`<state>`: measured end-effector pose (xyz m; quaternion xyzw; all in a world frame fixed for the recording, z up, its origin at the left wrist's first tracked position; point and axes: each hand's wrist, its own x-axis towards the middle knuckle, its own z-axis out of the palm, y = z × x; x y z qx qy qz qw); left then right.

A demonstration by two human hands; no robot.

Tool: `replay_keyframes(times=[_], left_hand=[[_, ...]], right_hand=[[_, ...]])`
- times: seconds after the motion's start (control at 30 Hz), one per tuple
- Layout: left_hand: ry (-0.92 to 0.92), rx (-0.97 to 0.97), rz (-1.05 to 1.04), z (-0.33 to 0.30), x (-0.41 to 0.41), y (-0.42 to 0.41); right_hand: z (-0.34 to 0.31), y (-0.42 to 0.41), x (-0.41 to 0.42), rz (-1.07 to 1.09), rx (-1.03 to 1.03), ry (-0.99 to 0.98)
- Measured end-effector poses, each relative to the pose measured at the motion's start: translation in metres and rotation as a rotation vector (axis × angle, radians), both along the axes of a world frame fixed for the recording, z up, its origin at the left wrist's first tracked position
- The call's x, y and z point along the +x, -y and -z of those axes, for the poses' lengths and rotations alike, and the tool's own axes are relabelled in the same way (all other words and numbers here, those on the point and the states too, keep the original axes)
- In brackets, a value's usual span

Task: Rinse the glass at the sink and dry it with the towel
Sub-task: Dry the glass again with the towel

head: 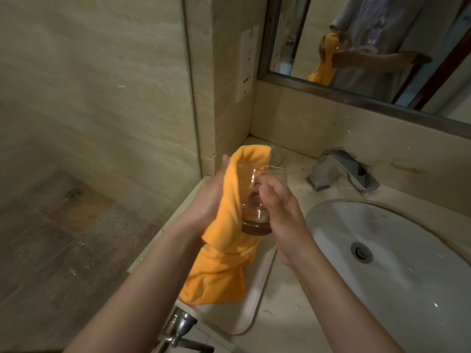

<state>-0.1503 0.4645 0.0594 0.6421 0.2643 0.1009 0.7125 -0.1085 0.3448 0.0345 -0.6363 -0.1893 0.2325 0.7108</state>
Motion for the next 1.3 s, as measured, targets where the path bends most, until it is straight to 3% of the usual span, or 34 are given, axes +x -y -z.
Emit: replay_keyframes(times=[0.1, 0.3, 0.4, 0.5, 0.67, 0.8, 0.9, 0.93, 1.03, 1.13, 1.3], left_hand=[[0.039, -0.167, -0.025, 0.002, 0.005, -0.007], [0.014, -0.053, -0.174, 0.0, -0.004, 0.019], [0.127, 0.166, -0.126, 0.003, -0.009, 0.027], [0.139, 0.229, -0.054, 0.004, -0.013, 0.024], [0.066, -0.048, 0.018, 0.003, -0.007, -0.005], [0.077, -0.077, -0.092, 0.006, -0.005, -0.004], [0.024, -0.189, -0.209, -0.004, -0.008, 0.01], [0.016, -0.186, -0.224, -0.004, -0.008, 0.015], [0.03, 0.065, -0.231, -0.003, -0.012, 0.025], [0.127, 0.117, -0.085, 0.005, -0.015, 0.025], [0.125, 0.135, 0.18, -0.001, -0.016, 0.003]], right_hand=[[0.0, -0.003, 0.002, -0.045, -0.044, 0.081], [0.005, -0.01, 0.001, 0.15, -0.256, 0.19], [0.003, -0.009, -0.007, 0.144, -0.244, 0.146], [0.004, -0.004, -0.005, 0.125, -0.172, 0.082], [0.005, -0.002, -0.002, 0.012, -0.139, 0.14], [-0.001, -0.004, 0.003, -0.031, -0.218, 0.119], [-0.002, -0.005, 0.004, 0.086, -0.236, 0.115], [-0.003, -0.006, 0.002, 0.114, -0.228, 0.115], [-0.002, -0.008, -0.007, 0.077, -0.205, 0.12], [-0.001, -0.007, -0.01, 0.076, -0.148, 0.073], [0.001, 0.001, -0.007, -0.027, -0.098, 0.002]])
